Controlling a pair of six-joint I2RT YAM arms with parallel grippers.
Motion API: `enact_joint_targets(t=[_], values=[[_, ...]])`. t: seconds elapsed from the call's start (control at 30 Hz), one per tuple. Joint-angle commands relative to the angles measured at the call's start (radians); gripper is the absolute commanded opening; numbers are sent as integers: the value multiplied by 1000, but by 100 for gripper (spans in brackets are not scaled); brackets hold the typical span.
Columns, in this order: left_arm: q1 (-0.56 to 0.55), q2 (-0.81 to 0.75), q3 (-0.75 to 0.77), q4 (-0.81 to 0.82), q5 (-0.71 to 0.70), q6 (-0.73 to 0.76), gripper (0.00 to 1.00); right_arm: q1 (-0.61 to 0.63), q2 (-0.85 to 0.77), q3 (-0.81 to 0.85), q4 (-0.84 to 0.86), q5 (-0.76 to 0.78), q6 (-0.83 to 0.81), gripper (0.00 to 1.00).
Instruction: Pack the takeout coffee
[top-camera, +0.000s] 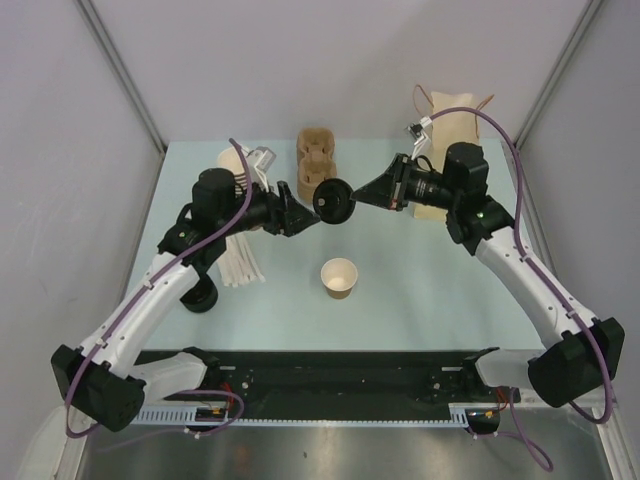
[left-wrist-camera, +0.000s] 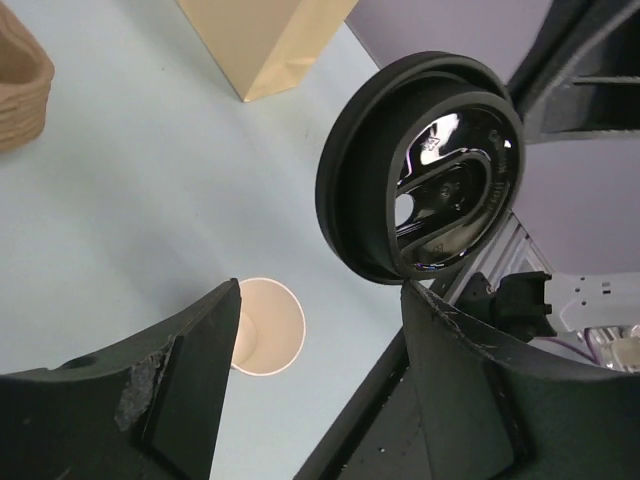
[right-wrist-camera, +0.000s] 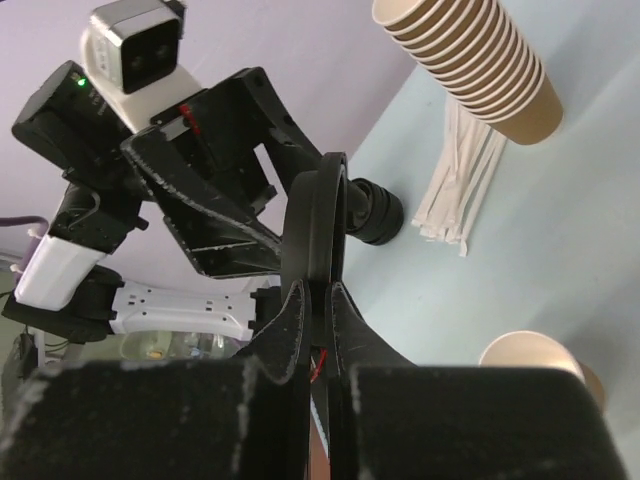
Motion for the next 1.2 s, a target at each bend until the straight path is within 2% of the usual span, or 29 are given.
enact_joint_targets(t=[0.0, 0.03, 0.2, 0.4, 0.73, 1.17], values=[[-20, -8, 74, 0, -45, -70, 69, 18, -73, -42, 134, 11, 113, 0], [-21, -8, 76, 0, -47, -73, 65, 24, -79, -48, 134, 17, 113, 0], [-28, -5, 87, -18, -79, -67, 58, 37, -85, -62, 122, 37, 116, 0], [-28, -16, 88, 0, -53, -79, 55, 32, -105, -81, 87, 71, 90, 0], [-34, -24, 108, 2, -88, -97, 54, 6, -123, -94, 42, 100, 94, 0], [-95, 47, 174, -59, -178, -42, 40, 26, -126, -116, 61, 120, 119, 0]])
